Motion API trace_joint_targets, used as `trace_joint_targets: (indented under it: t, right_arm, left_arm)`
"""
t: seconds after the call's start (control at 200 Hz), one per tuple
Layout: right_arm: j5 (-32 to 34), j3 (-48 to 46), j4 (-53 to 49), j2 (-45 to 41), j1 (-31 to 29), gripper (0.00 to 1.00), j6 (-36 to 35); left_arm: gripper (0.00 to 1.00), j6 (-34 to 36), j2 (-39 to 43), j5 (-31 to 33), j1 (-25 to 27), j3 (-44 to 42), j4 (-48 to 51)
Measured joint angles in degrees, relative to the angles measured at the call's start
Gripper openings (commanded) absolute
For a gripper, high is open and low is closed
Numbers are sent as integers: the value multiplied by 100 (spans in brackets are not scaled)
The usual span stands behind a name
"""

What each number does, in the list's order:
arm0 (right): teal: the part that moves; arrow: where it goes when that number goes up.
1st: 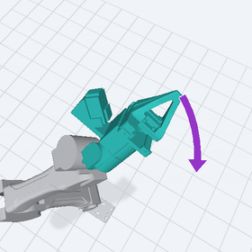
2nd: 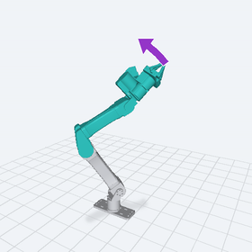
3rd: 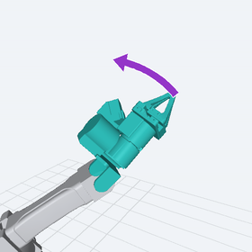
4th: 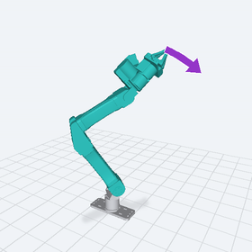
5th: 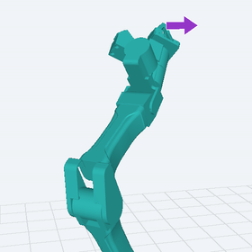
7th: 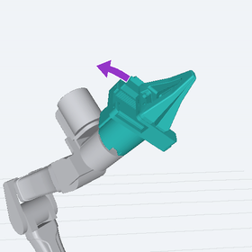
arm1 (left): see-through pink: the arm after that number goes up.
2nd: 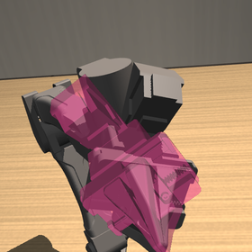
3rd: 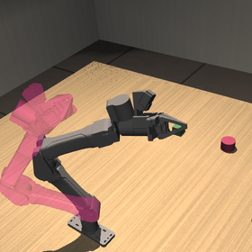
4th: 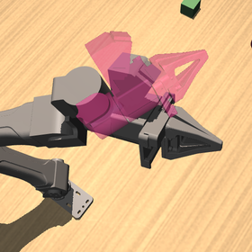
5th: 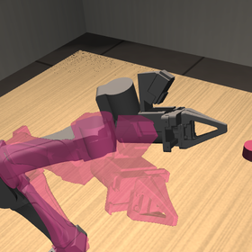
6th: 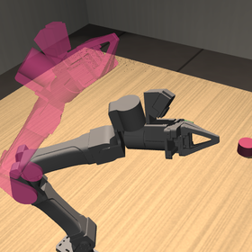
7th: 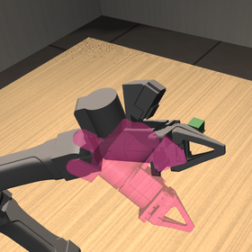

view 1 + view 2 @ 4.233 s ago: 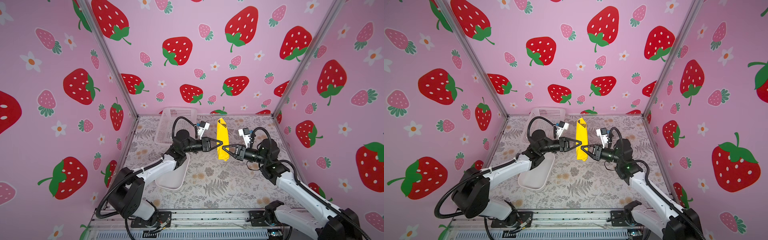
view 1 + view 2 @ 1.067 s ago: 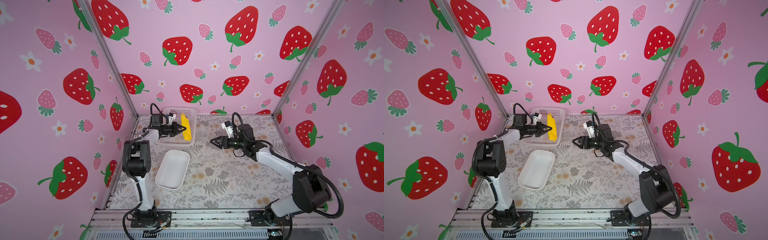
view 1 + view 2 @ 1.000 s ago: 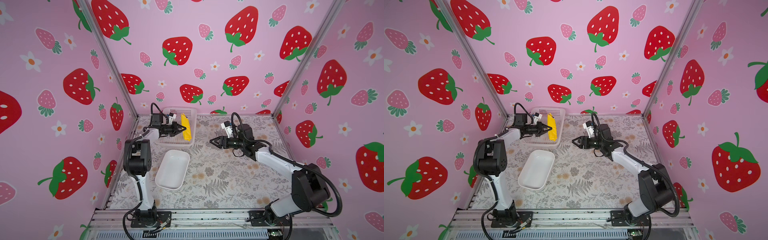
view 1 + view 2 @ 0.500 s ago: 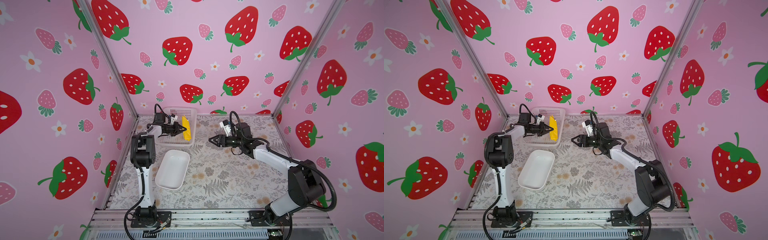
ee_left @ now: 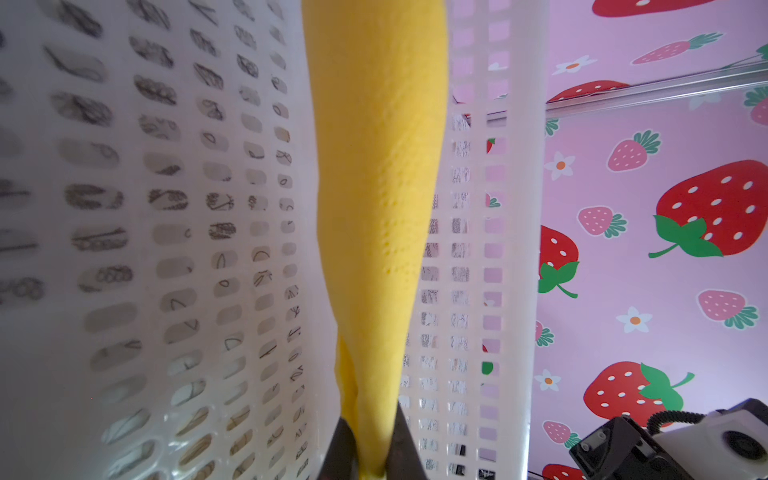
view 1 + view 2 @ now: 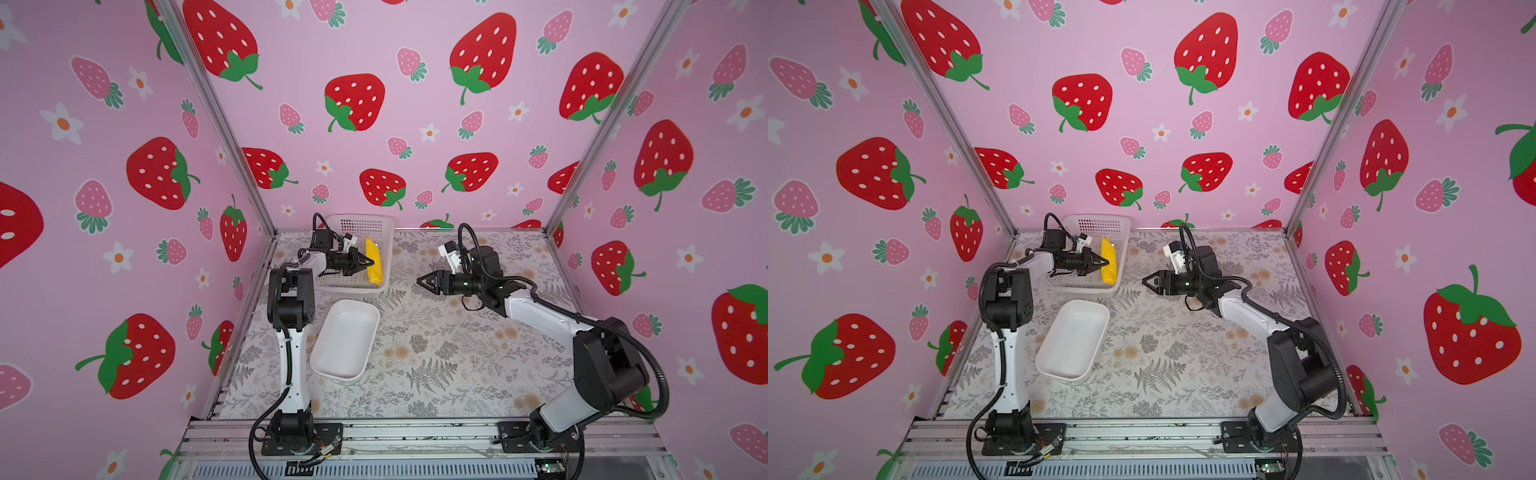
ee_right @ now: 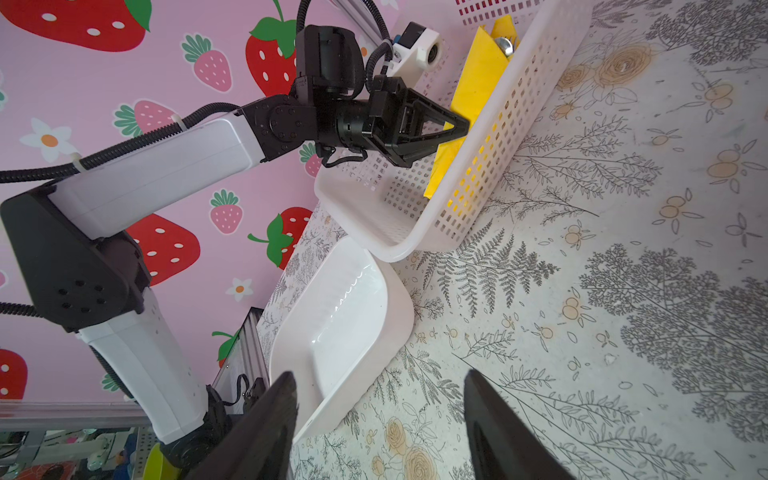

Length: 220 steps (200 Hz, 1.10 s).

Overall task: Place the utensils on the paper napkin and roll it up
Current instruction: 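Carry the yellow bundle with the left gripper over the white basket, then lower the bundle into the white basket with the left gripper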

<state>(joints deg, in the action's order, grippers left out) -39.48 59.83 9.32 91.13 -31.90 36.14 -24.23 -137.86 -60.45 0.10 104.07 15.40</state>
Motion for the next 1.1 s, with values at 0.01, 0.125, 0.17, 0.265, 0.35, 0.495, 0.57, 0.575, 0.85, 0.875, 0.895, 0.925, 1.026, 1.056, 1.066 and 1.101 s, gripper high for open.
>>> trace_joint_targets:
  t: [0.01, 0.125, 0.17, 0.265, 0.35, 0.495, 0.57, 0.575, 0.85, 0.875, 0.895, 0.925, 1.026, 1.056, 1.066, 1.101]
  right_arm:
    - [0, 0, 2, 0, 0, 66, 0]
    - [0, 0, -4, 0, 0, 66, 0]
    - [0, 0, -2, 0, 0, 66, 0]
    - [0, 0, -13, 0, 0, 66, 0]
    - [0, 0, -20, 0, 0, 66, 0]
    - [0, 0, -31, 0, 0, 66, 0]
    - [0, 0, -37, 0, 0, 66, 0]
    - [0, 0, -37, 0, 0, 66, 0]
    - [0, 0, -46, 0, 0, 66, -4]
    - [0, 0, -50, 0, 0, 66, -4]
    - [0, 0, -50, 0, 0, 66, -7]
    - [0, 0, -55, 0, 0, 66, -9]
    - [0, 0, -74, 0, 0, 66, -20]
    - [0, 0, -85, 0, 0, 66, -24]
    - [0, 0, -87, 0, 0, 66, -24]
    - [2, 0, -92, 0, 0, 66, -24]
  left_arm:
    - [1, 0, -13, -4, 0, 15, 9]
    - [1, 61, -144, 9, 20, 245, 219]
    - [1, 114, -197, 48, 31, 354, 352]
    - [1, 264, -348, 120, 81, 699, 688]
    - [2, 396, -503, 186, 136, 975, 944]
    - [2, 516, -610, 313, 205, 1123, 1276]
    - [2, 540, -614, 365, 216, 1167, 1419]
    - [2, 540, -616, 372, 219, 1176, 1438]
    - [4, 619, -903, 612, 234, 1709, 1851]
    - [4, 627, -953, 638, 236, 1749, 1893]
    - [4, 632, -981, 647, 240, 1781, 1930]
    - [4, 640, -1027, 649, 245, 1816, 1971]
    - [9, 667, -1108, 649, 254, 1978, 2146]
    - [10, 675, -1119, 660, 260, 2035, 2205]
    - [11, 684, -1126, 671, 262, 2057, 2225]
    - [13, 710, -1147, 704, 273, 2129, 2282]
